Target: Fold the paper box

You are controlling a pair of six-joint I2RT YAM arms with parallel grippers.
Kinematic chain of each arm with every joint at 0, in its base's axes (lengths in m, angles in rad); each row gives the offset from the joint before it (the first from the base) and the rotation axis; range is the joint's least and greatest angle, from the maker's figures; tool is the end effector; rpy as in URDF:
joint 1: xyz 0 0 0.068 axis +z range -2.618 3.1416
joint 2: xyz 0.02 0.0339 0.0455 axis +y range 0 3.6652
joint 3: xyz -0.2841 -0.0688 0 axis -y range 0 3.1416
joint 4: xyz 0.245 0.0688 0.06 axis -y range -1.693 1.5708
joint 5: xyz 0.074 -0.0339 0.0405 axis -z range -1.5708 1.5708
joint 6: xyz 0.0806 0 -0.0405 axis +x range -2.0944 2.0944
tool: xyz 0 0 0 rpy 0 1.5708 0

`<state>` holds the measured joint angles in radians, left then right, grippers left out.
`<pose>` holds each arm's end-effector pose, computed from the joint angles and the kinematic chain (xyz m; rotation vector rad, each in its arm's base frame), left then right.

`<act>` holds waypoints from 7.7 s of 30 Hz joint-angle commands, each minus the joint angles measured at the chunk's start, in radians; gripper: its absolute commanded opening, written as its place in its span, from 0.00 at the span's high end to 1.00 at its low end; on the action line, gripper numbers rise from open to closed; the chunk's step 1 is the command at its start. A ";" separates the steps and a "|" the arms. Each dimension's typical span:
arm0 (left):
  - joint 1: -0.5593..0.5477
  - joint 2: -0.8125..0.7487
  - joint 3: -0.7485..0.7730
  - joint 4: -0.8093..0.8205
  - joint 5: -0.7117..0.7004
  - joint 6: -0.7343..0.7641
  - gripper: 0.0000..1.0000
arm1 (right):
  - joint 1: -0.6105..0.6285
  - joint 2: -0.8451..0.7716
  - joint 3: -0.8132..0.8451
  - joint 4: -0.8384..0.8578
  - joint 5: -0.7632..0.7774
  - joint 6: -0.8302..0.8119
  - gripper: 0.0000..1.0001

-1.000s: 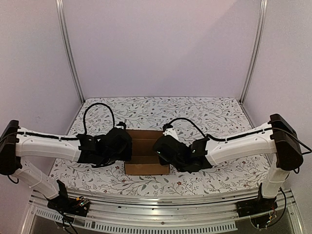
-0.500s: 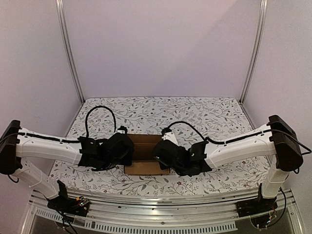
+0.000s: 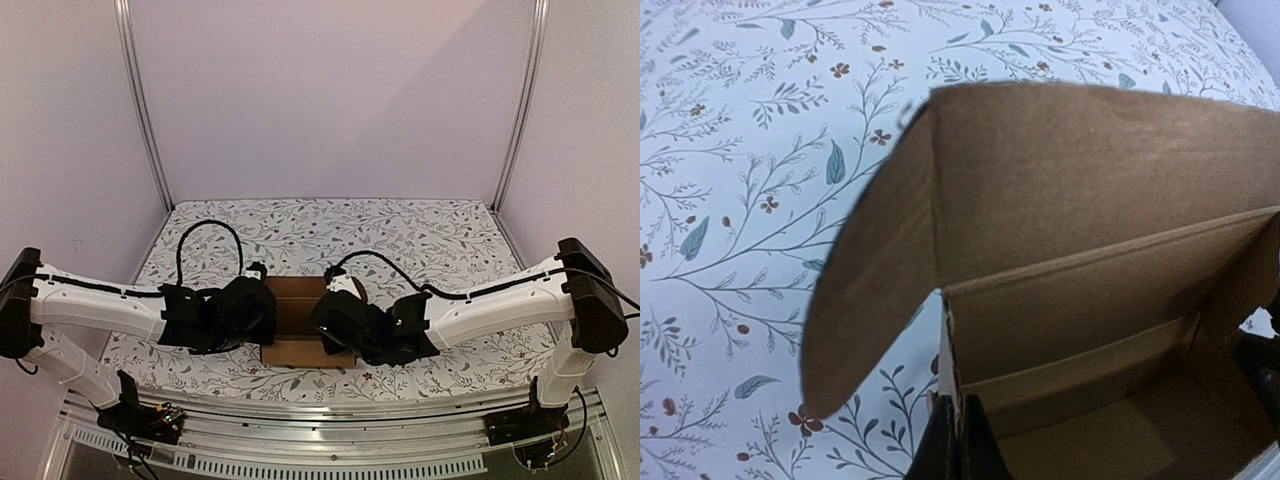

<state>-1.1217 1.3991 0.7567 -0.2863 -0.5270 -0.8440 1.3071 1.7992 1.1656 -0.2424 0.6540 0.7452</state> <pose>0.1623 -0.2433 0.1796 0.1162 2.3519 -0.2981 0.1531 0.3788 0.1875 -0.3546 2.2149 0.2982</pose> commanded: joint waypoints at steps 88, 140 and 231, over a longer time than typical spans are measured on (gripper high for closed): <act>-0.028 0.102 0.077 0.017 0.076 0.098 1.00 | -0.166 -0.127 -0.269 0.084 -0.437 0.044 1.00; -0.313 0.169 -0.033 0.099 -0.262 -0.032 1.00 | -0.008 -0.035 -0.397 0.233 -0.272 0.184 1.00; -0.159 0.169 0.008 0.260 -0.137 0.009 1.00 | 0.045 -0.228 -0.461 0.455 0.130 -0.093 1.00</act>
<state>-1.2732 1.5379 0.7792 -0.0795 -0.7856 -0.7795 1.3071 1.5467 0.7185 0.1394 0.7662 0.6262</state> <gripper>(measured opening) 0.009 0.005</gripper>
